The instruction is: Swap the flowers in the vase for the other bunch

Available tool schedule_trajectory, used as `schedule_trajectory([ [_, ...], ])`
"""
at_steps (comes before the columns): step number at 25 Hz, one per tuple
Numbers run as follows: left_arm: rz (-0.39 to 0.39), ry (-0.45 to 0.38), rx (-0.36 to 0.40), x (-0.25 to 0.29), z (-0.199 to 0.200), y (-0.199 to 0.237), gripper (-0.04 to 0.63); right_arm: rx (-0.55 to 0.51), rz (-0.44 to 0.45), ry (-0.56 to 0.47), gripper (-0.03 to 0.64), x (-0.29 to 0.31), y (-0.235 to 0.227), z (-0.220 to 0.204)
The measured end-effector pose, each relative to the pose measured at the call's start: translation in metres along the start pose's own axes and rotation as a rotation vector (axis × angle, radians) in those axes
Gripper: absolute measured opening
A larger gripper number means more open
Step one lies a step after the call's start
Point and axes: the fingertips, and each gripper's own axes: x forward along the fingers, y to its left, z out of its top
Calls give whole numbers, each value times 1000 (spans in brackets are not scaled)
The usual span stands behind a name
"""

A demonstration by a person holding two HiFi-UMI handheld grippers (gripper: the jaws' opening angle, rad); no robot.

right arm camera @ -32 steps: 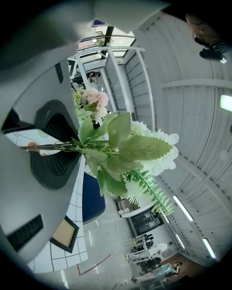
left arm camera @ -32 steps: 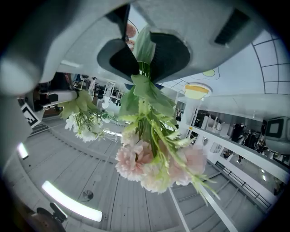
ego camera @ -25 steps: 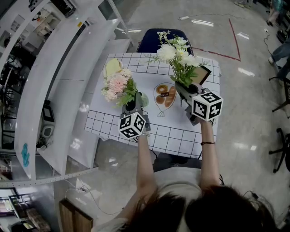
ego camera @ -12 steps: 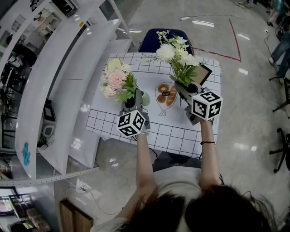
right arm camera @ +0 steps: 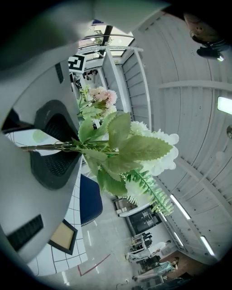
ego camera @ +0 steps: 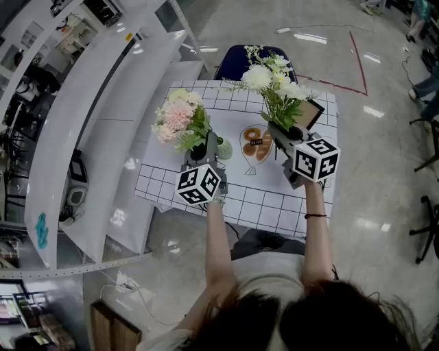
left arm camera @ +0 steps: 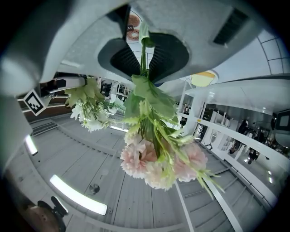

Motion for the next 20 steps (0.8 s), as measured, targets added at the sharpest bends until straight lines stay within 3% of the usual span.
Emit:
schedule_trajectory([
  [20,-42,-41,11,-9,44,-5,66,8,-11,-23,51,-2,10,5],
])
